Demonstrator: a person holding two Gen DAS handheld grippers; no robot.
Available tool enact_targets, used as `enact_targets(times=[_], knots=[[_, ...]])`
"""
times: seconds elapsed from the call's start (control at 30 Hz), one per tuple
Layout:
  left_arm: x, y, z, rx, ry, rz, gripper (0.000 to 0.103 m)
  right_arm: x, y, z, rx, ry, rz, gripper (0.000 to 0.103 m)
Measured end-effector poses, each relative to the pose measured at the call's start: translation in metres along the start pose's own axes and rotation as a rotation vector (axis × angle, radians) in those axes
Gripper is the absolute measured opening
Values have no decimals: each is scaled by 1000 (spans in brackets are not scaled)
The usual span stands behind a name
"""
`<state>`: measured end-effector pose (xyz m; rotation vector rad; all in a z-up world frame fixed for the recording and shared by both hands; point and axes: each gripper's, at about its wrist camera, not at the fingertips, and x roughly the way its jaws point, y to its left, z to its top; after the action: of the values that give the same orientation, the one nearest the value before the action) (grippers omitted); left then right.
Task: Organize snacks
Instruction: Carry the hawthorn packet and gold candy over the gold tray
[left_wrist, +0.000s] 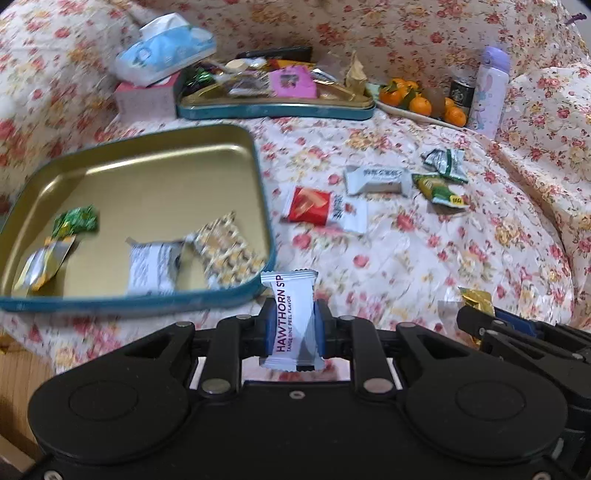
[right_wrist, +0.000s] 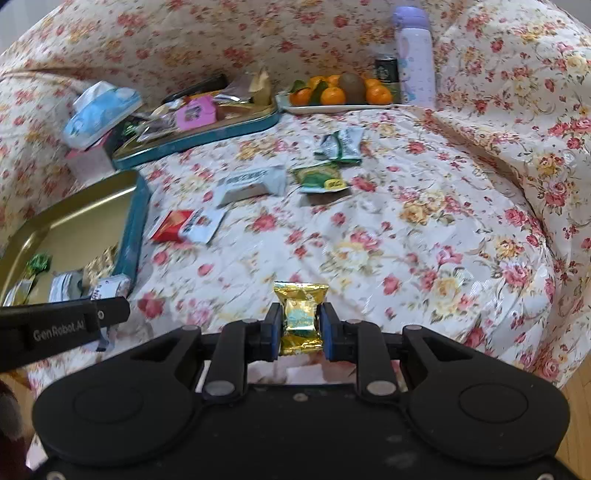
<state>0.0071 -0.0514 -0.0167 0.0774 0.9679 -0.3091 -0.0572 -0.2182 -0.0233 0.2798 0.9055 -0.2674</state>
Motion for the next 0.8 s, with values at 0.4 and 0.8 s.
enact_targets(times=[0.4, 0.8], knots=[[-19, 33, -36, -54, 4, 72, 28, -18, 23, -26, -88, 26, 71, 24], [-44, 86, -61, -145, -28, 138, 28, -38, 53, -42, -175, 31, 235, 24]])
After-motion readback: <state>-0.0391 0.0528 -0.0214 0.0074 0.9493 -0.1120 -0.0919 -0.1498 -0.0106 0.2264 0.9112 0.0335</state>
